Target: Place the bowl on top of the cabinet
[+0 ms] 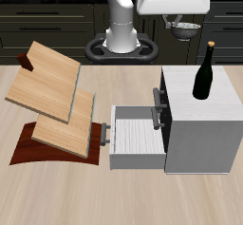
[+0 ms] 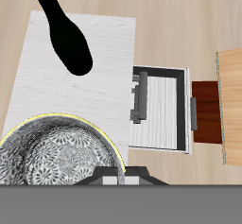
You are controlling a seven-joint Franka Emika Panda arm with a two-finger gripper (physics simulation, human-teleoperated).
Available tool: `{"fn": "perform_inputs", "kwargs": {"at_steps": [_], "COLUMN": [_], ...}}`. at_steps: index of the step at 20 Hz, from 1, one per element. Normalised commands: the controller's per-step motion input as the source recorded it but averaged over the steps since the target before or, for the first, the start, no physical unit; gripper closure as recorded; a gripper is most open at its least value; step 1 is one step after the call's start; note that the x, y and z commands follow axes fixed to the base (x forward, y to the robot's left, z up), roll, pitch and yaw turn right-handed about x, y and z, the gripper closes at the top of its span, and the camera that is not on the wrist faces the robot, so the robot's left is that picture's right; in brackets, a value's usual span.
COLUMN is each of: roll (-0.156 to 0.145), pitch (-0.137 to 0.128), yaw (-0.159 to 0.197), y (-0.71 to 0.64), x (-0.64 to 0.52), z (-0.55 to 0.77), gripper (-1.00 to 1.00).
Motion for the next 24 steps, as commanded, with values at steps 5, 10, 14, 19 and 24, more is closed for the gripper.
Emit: {"fn": "perform_inputs", "kwargs": {"at_steps": [5, 10, 14, 19, 24], "roll": [0.009, 0.022, 0.034, 0.033, -0.013], "pitch": [-0.020, 0.014, 0.011, -0.002, 0.017], "yaw": [-0.009, 0.010, -0.002, 0.001, 0.004], "y": [0.02, 0.09, 0.08, 0.06, -0.07], "x": [0.14, 0.11, 0.07, 0.08, 0.11], "z": [-0.18, -0.29, -0.24, -0.18, -0.18], "gripper": [1.00, 1.00, 1.00, 1.00, 1.00]}}
